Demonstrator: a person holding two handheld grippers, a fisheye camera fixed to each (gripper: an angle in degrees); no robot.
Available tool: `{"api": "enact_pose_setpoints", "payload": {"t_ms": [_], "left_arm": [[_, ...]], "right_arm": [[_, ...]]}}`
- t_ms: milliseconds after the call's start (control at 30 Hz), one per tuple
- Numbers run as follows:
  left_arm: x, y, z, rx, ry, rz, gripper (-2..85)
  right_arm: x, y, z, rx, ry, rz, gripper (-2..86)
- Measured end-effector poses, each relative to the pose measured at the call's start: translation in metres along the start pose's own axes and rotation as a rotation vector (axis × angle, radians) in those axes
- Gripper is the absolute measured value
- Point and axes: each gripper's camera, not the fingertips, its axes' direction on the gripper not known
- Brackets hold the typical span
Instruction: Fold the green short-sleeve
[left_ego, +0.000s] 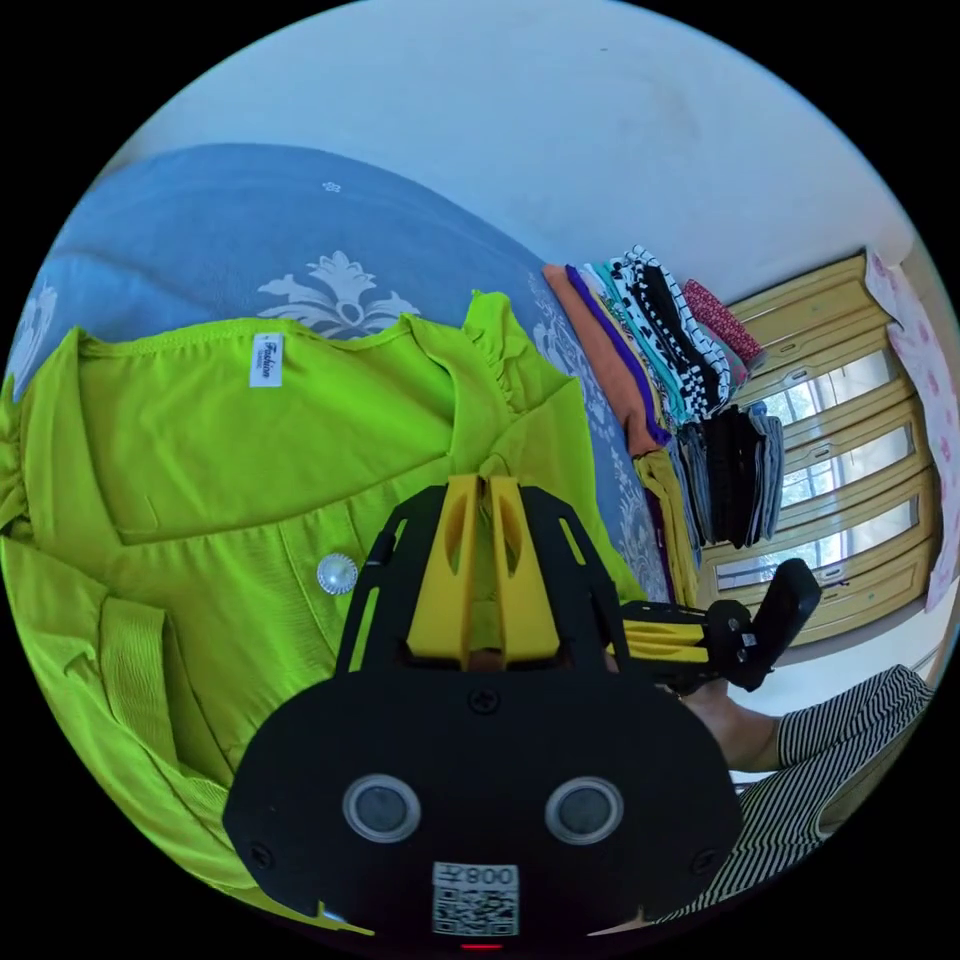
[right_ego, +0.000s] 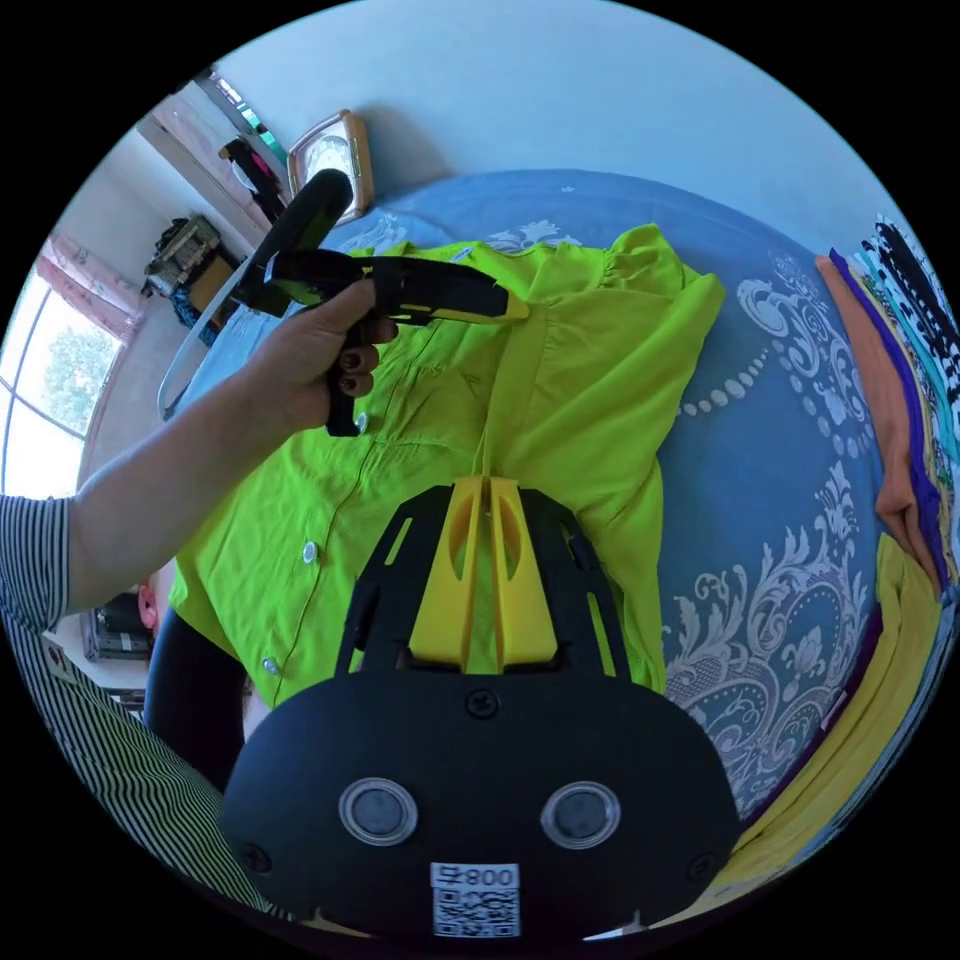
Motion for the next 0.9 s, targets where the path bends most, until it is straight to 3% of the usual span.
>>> {"api": "enact_pose_setpoints", "payload": {"t_ms": [233, 467, 667, 900], "left_arm": [[0.019, 0.033, -0.016, 0.119, -0.04, 0.07, 3.2], [0.022, 0.068, 0.002, 0.037, -0.102, 0.102, 2.9], [0.019, 0.116, -0.001, 0.069, -0.08, 0.127, 2.6], [0.002, 0.177, 0.003, 0.03, -0.096, 0.122, 2.2]], "right_arm": [[0.023, 0.032, -0.024, 0.041, -0.056, 0.034, 1.4], [0.047, 0.07, -0.05, 0.063, -0.118, 0.067, 1.0], [0.076, 0.089, -0.076, 0.111, 0.023, 0.101, 0.3], [0.122, 0.113, -0.063, 0.037, 0.026, 0.171, 0.2]]}}
